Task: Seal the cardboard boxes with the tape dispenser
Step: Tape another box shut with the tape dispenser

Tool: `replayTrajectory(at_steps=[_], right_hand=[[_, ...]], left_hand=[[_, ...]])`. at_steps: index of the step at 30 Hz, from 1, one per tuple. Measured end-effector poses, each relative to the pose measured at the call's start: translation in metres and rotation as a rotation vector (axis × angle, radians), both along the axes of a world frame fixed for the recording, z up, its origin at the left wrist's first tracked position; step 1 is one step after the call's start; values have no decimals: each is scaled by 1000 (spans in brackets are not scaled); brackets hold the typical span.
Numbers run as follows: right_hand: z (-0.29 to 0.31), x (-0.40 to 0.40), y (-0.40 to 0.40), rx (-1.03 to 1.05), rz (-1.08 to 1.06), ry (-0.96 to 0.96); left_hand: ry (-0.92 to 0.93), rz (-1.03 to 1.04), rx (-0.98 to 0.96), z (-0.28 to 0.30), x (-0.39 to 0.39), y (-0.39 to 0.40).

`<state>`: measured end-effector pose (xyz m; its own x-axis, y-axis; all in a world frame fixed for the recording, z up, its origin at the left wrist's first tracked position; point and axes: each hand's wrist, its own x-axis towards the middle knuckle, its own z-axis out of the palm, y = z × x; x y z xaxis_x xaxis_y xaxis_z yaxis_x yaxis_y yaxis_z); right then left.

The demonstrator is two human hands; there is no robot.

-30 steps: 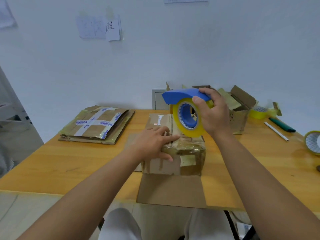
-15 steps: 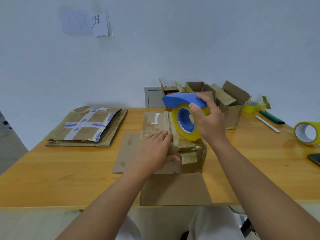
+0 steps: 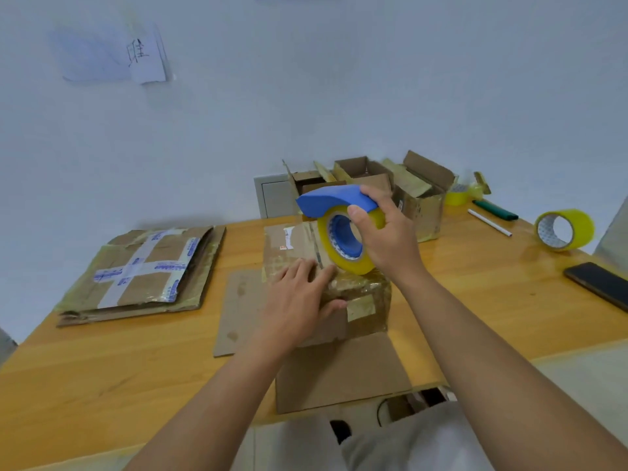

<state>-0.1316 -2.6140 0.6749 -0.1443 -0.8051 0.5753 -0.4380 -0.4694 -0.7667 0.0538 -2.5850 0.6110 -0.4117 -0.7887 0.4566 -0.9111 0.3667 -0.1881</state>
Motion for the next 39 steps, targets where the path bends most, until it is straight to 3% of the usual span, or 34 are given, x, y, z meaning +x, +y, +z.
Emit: replayTrajectory(at_steps=[14,24,39], right_hand=[[-4,-9,-9,-22,57,63],[-2,-8,-1,-13,57,-3],[4,-25,0,44,243,-190]], left_hand=[[129,53,-87,1,-17,17],[174,10,179,5,-3,12],[149,-4,192,10,0,12]])
